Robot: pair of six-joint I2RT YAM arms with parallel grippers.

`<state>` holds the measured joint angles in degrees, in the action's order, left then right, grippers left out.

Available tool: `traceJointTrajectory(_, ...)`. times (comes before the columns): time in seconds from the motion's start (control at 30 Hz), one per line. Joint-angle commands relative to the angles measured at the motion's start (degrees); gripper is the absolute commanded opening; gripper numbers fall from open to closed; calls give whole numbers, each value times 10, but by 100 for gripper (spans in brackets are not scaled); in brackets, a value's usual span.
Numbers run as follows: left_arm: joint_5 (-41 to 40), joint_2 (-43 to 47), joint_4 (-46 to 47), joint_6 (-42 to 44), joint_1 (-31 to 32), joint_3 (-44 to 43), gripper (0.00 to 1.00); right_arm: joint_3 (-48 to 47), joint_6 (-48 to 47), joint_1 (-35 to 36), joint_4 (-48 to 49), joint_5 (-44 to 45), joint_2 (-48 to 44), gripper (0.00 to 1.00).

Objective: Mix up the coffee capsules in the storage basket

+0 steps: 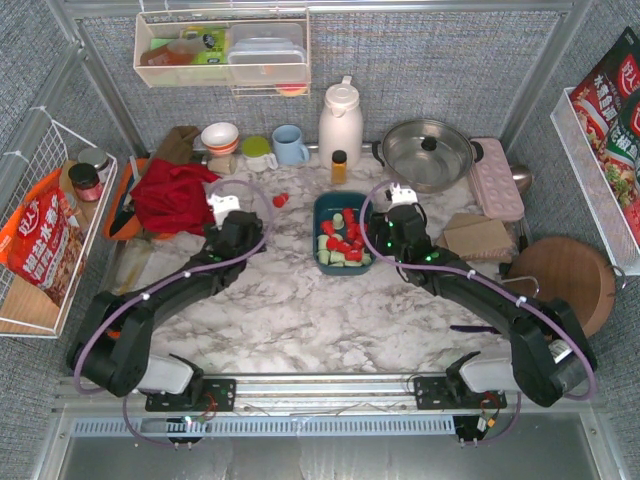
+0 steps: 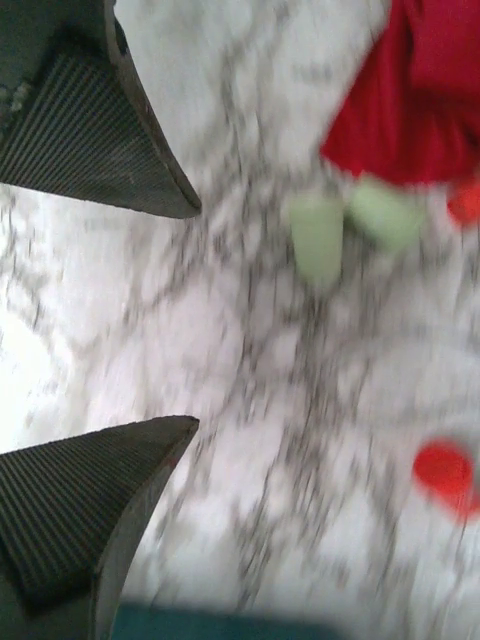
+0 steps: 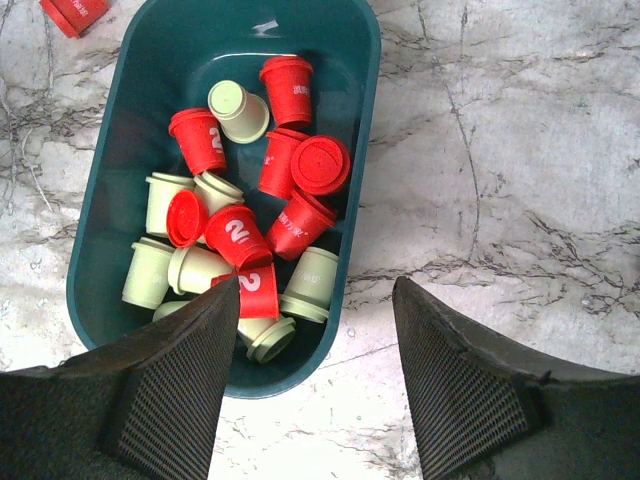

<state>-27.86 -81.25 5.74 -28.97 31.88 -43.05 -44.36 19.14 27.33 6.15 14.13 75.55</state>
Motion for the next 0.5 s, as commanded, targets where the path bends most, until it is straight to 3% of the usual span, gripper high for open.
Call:
traceJointTrajectory(0.0,-63,23,-10,-8,-58,28,91,1,5,-1,11,-9,4,67)
traceJointTrajectory(0.23,1,-24,14,23,-119,-6,91,0,5,-1,12,-13,8,67)
traceJointTrajectory(0.47,37,-132,-17,29,-124,-92,90,0,4,-3,10,-14,8,67)
